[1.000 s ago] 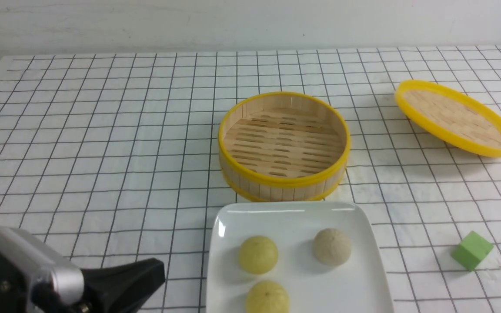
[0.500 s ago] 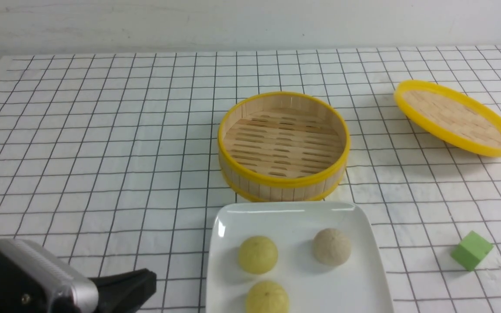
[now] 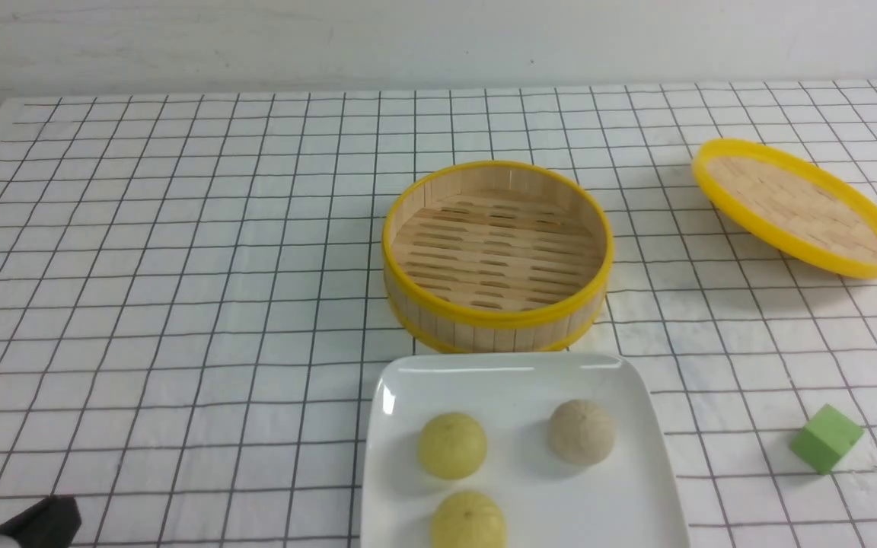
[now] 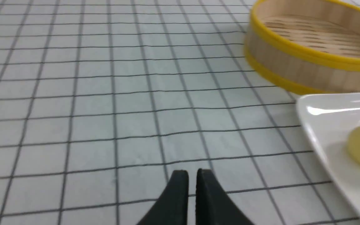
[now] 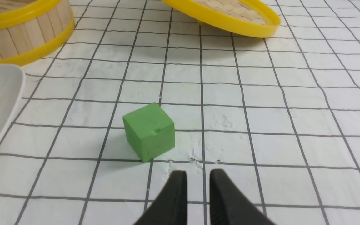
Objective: Put the steamed buns into the plate on the white-black tablecloth.
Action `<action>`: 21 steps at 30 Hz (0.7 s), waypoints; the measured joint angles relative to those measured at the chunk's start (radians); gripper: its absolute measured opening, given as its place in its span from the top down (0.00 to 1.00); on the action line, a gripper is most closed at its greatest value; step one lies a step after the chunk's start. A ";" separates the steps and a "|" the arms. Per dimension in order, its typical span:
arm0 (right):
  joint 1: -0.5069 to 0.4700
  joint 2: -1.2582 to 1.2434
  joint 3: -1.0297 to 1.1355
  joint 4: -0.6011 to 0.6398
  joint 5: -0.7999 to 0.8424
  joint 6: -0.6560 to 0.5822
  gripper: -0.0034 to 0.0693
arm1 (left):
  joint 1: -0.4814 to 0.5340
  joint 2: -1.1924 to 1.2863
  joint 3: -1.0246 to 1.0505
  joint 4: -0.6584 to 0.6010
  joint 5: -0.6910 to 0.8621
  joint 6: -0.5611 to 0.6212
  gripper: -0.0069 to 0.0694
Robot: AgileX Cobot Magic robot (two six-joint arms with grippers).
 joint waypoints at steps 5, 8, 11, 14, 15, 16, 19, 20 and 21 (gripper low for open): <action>0.000 0.000 0.000 0.000 0.000 0.000 0.76 | 0.111 -0.112 0.050 -0.007 0.032 0.001 0.82; 0.000 0.000 0.000 0.000 0.000 0.000 0.75 | 0.138 -0.150 0.050 -0.010 0.077 0.001 0.82; 0.000 0.000 0.000 0.000 0.000 0.000 0.75 | 0.156 -0.156 0.050 -0.014 0.109 0.002 0.82; 0.000 0.000 0.000 0.000 0.000 0.000 0.74 | 0.174 -0.156 0.049 -0.014 0.116 0.002 0.82; 0.000 0.000 0.000 0.000 0.000 0.000 0.74 | 0.181 -0.156 0.049 -0.014 0.116 0.002 0.81; 0.000 0.000 0.000 0.000 0.000 0.000 0.74 | 0.186 -0.156 0.049 -0.015 0.116 0.002 0.81; 0.000 0.000 0.000 0.000 0.000 0.000 0.73 | 0.193 -0.156 0.049 -0.015 0.116 0.002 0.81; 0.000 0.000 0.000 0.000 0.000 0.000 0.73 | 0.193 -0.156 0.049 -0.015 0.116 0.002 0.81; 0.000 0.000 0.000 0.000 0.000 0.000 0.73 | 0.193 -0.156 0.049 -0.015 0.116 0.002 0.81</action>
